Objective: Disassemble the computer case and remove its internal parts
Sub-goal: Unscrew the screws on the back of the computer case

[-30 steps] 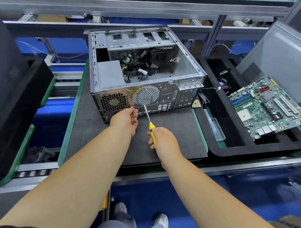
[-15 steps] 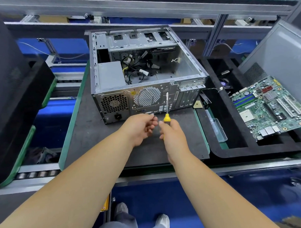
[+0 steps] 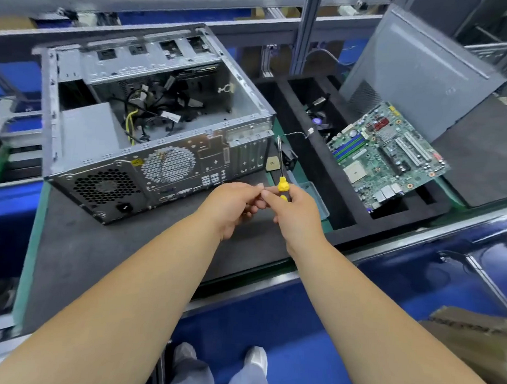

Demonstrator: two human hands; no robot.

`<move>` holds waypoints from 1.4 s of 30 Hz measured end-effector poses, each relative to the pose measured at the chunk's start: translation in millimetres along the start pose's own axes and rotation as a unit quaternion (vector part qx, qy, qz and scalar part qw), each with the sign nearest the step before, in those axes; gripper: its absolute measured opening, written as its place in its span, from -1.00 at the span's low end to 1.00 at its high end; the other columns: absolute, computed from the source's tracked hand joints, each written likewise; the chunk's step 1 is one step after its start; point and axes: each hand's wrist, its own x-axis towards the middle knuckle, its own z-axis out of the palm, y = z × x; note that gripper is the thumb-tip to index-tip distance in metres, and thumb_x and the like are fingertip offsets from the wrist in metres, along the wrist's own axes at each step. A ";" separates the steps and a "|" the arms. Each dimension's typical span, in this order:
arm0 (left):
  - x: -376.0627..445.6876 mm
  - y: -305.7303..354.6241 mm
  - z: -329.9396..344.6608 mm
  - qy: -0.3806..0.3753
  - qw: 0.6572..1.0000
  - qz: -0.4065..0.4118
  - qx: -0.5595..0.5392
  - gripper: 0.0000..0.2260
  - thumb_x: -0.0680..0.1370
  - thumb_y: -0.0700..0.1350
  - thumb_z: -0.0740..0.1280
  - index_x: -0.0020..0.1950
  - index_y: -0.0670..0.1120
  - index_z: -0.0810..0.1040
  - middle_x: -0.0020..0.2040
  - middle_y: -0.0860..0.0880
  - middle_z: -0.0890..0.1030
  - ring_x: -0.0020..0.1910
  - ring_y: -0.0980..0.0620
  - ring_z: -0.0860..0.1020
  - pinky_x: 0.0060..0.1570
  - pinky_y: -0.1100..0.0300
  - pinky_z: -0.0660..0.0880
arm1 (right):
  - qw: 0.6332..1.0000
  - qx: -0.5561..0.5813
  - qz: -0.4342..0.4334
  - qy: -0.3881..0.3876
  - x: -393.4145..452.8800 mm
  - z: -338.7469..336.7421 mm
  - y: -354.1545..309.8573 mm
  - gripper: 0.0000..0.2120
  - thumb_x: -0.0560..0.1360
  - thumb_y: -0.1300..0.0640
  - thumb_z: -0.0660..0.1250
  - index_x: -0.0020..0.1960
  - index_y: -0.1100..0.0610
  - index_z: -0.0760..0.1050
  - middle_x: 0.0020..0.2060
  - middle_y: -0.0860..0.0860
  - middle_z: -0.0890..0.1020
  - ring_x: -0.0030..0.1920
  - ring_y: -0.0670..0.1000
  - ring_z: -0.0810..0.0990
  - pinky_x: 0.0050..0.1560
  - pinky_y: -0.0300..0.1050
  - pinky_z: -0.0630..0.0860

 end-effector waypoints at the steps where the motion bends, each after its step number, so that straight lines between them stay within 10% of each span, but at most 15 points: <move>1: 3.7 0.3 5.9 0.003 1.000 0.000 0.014 -0.76 0.62 -0.04 0.29 -0.11 -0.16 0.62 -0.42 0.05 0.56 -0.49 0.19 0.43 -0.43 0.35 0.37 | 1.000 -0.018 0.004 0.013 4.7 -7.5 -0.1 -0.90 0.47 0.00 0.42 -0.22 -0.05 0.60 -0.33 -0.02 0.60 -0.41 -0.13 0.46 -0.32 -0.17 0.42; 11: 14.8 26.8 26.6 0.045 0.992 0.059 0.103 -0.78 0.59 -0.07 0.22 -0.19 -0.05 0.59 -0.38 0.10 0.60 -0.38 0.15 0.47 -0.29 0.28 0.42 | 0.993 -0.003 0.101 0.060 61.1 -49.5 -24.2 -0.81 0.59 0.05 0.29 -0.11 0.15 0.51 -0.32 0.02 0.55 -0.46 -0.02 0.35 -0.38 -0.11 0.35; 32: -94.9 75.7 -119.1 0.238 0.887 0.319 0.234 -0.89 0.55 -0.11 0.32 -0.11 0.11 0.56 -0.22 0.16 0.56 -0.25 0.22 0.48 -0.22 0.31 0.44 | 0.991 0.015 0.002 -0.135 -32.4 79.9 -68.0 -0.88 0.57 0.11 0.28 -0.14 0.11 0.48 -0.35 0.00 0.50 -0.45 -0.05 0.36 -0.34 -0.14 0.35; 42: -116.4 54.4 -198.3 0.251 0.802 0.258 0.477 -0.56 0.46 -0.11 0.39 0.32 0.09 0.44 0.33 0.05 0.44 0.36 -0.02 0.33 0.28 0.03 0.37 | 0.981 -0.022 0.024 -0.192 -95.8 132.7 -55.8 -0.87 0.58 0.07 0.23 -0.05 0.10 0.51 -0.43 -0.03 0.57 -0.50 -0.04 0.42 -0.36 -0.13 0.38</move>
